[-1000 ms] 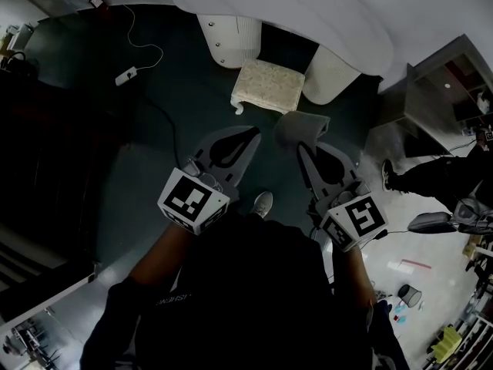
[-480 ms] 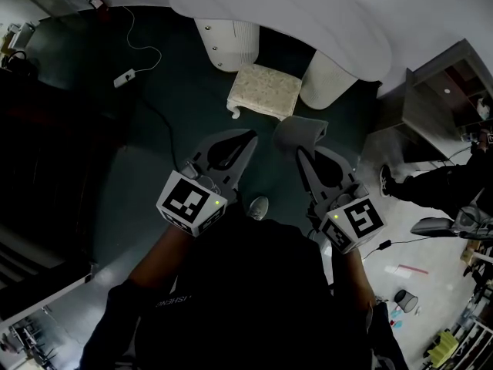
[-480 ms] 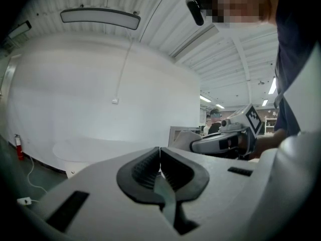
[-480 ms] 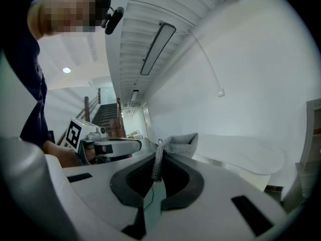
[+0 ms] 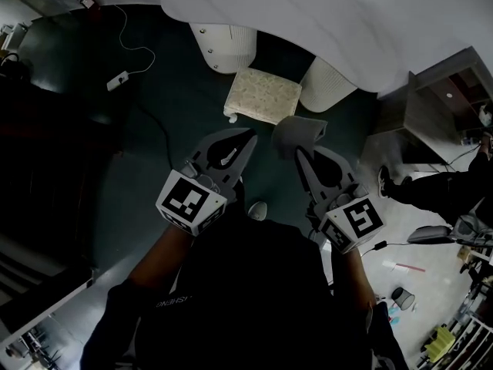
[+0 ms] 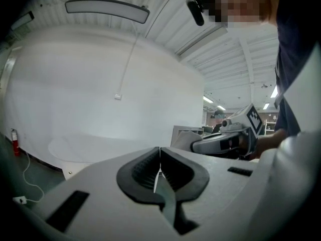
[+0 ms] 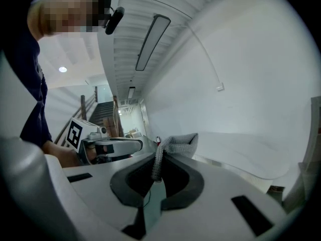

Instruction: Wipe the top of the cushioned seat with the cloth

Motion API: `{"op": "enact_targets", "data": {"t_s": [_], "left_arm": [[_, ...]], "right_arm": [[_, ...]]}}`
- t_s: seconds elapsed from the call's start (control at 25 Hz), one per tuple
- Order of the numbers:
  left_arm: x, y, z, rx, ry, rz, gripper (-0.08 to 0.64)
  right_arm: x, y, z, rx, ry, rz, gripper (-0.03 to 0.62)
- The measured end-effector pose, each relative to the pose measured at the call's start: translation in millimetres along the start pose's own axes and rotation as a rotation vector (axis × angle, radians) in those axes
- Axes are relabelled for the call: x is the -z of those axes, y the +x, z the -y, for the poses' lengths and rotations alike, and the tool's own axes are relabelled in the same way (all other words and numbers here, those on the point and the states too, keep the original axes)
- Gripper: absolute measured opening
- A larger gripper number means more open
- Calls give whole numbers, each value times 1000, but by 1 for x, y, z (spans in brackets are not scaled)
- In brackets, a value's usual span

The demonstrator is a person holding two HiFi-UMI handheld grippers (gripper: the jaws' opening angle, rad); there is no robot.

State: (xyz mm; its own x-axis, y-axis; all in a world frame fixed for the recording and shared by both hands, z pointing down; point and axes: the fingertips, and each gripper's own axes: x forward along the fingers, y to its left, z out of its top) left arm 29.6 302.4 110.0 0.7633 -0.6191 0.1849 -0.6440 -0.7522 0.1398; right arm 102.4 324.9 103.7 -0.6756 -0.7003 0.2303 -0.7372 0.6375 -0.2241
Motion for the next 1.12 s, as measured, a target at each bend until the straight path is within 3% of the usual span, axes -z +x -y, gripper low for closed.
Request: {"op": "enact_targets", "data": {"t_s": [0.32, 0.52, 0.72, 0.92, 1.12], "left_arm": [[4, 40, -85, 19, -42, -43, 8], [6, 67, -165, 28, -61, -58, 8], [-4, 64, -181, 34, -58, -74, 8], [2, 93, -246, 46, -64, -71, 8], [11, 108, -279, 63, -73, -97, 8]], "right_arm": [[-9, 81, 40, 15, 29, -48, 32], [-13, 156, 69, 24, 51, -88, 32], [-26, 170, 70, 41, 58, -103, 32], [-25, 236, 98, 57, 76, -136, 32], [-23, 270, 115, 68, 86, -161, 32]]}}
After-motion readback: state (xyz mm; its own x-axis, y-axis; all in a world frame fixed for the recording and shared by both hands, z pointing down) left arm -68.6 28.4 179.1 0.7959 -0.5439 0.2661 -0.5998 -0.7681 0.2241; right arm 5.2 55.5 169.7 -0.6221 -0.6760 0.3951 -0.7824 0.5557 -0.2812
